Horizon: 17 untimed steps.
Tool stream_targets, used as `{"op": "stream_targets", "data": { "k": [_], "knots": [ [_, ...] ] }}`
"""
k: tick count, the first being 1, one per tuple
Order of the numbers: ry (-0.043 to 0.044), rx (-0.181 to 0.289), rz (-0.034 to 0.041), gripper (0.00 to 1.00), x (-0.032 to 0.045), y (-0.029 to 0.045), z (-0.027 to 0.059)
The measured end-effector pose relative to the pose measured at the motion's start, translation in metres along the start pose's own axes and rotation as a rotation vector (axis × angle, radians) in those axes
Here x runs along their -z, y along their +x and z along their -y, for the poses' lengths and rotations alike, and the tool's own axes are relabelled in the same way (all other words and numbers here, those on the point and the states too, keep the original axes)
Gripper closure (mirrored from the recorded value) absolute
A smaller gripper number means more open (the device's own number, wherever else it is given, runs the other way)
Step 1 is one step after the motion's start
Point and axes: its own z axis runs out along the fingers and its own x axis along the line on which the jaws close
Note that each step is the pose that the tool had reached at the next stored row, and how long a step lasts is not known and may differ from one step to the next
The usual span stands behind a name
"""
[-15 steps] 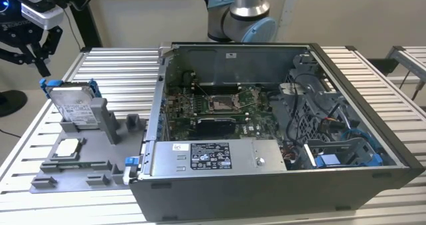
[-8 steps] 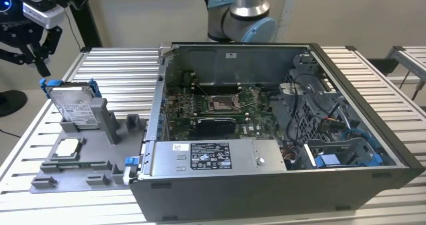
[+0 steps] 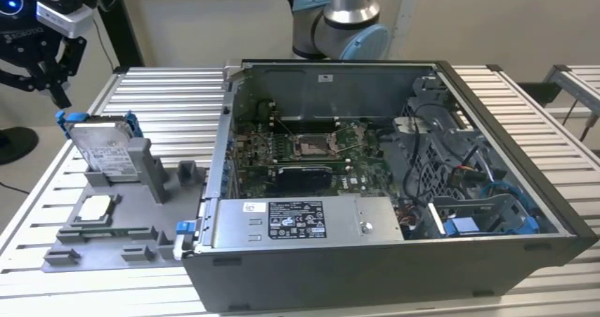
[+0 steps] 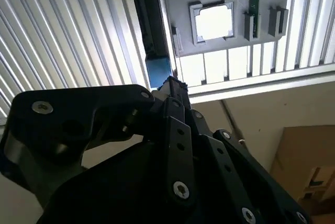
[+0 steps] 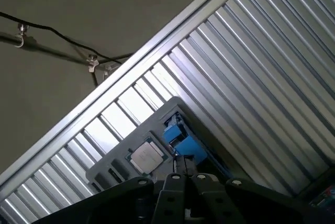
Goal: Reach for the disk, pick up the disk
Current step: 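Pick up the disk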
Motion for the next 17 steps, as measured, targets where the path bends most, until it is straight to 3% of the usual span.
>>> {"op": "stream_targets", "data": {
  "k": [17],
  "knots": [
    [0.0102, 0.175, -0.0171, 1.00, 0.0001, 0.0000, 0.0000]
  ]
}}
